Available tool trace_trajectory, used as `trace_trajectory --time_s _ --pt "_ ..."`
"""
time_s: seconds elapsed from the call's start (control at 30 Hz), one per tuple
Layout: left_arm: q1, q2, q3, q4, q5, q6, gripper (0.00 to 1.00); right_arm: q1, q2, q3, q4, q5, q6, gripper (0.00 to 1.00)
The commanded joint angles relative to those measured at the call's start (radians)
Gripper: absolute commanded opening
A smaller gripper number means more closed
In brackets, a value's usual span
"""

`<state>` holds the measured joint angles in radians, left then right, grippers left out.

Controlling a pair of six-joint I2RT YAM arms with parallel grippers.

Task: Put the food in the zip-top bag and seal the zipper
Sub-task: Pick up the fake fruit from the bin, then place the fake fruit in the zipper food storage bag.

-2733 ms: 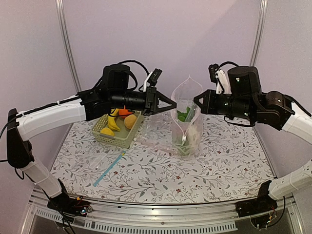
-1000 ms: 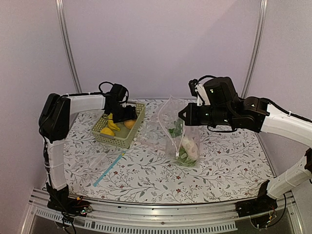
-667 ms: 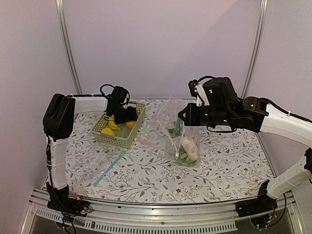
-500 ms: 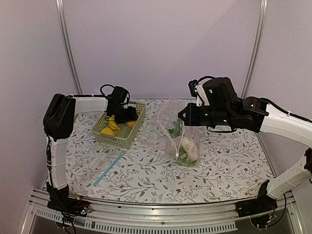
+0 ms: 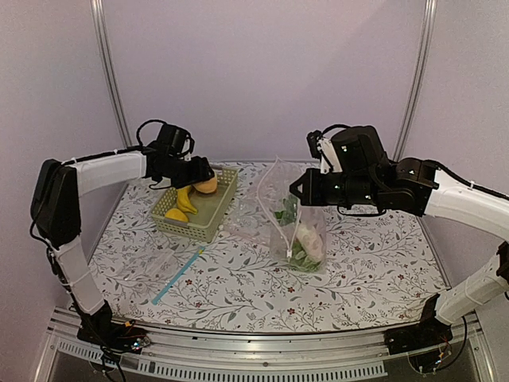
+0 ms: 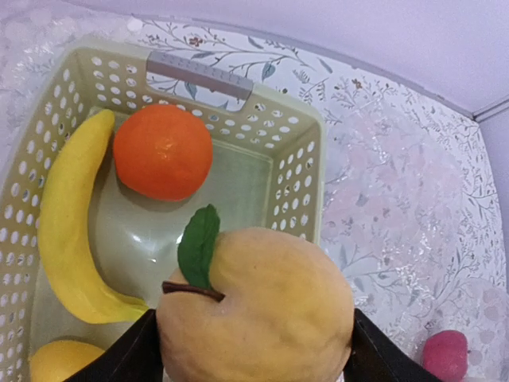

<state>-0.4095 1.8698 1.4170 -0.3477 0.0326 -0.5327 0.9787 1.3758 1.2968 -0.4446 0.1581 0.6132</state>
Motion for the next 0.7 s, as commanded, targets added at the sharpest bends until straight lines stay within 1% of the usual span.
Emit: trace_trajectory --time_s 0.0,0.13,0.2,0.3,0.5,0.67 --pt "0.012 -0.12 -0.066 0.012 -0.001 0.002 0.6 -0.005 -0.032 0.004 -0.021 0.001 -0.014 0.0" --pt "0.012 -0.234 -0.149 0.028 -0.009 -0.008 0.6 -0.005 -0.052 0.009 -0.048 0.019 -0.027 0.0" --pt "0.011 -0.291 -0.189 0.036 0.017 -0.011 0.6 -0.005 -0.061 0.01 -0.062 0.024 -0.032 0.0" --pt "0.004 -0.38 -0.216 0.034 0.068 -0.01 0.6 -0.005 -0.078 0.006 -0.087 0.041 -0.037 0.0" --pt "-0.011 -0.545 -0.263 0.021 0.105 -0.006 0.59 -0.005 -0.072 0.028 -0.123 0.042 -0.05 0.0" --pt "-0.046 -0.638 -0.289 0.017 0.184 0.004 0.6 -0.006 -0.045 0.045 -0.119 0.029 -0.049 0.0"
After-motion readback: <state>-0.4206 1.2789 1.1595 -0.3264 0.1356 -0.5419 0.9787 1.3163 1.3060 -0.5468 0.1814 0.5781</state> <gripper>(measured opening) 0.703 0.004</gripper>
